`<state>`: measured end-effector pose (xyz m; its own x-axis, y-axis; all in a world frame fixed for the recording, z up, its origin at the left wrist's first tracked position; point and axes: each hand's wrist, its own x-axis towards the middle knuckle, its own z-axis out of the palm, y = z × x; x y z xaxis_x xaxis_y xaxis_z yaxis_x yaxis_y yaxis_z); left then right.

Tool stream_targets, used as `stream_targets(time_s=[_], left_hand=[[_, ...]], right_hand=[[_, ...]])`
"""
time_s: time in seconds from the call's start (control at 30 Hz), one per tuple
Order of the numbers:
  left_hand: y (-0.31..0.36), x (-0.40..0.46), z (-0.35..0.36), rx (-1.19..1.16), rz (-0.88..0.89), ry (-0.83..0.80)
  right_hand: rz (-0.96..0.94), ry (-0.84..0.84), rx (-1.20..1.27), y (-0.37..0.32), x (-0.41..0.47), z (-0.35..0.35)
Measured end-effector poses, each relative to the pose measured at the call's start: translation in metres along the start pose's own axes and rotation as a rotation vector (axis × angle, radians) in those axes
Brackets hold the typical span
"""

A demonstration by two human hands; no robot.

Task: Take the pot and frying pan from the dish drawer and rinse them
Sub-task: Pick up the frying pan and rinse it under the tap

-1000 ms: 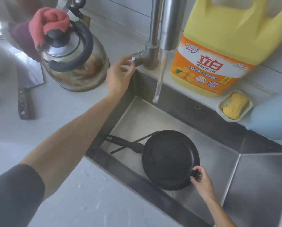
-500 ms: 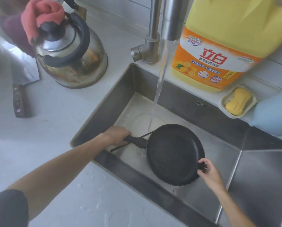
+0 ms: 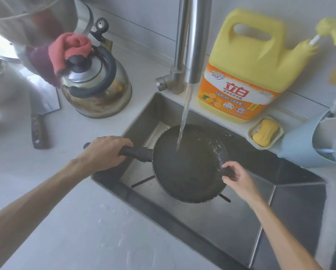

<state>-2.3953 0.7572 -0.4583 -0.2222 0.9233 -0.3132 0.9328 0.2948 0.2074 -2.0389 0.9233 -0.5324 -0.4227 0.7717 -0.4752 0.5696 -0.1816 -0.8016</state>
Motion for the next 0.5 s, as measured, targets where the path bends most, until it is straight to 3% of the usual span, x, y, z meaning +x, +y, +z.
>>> stream_targets(time_s=[0.27, 0.5], left_hand=[[-0.026, -0.025, 0.010, -0.108, -0.064, 0.030], [-0.031, -0.037, 0.010, -0.058, 0.115, 0.388]], right_hand=[[-0.099, 0.027, -0.011, -0.017, -0.005, 0.010], [-0.125, 0.071, 0.098, -0.018, -0.007, 0.023]])
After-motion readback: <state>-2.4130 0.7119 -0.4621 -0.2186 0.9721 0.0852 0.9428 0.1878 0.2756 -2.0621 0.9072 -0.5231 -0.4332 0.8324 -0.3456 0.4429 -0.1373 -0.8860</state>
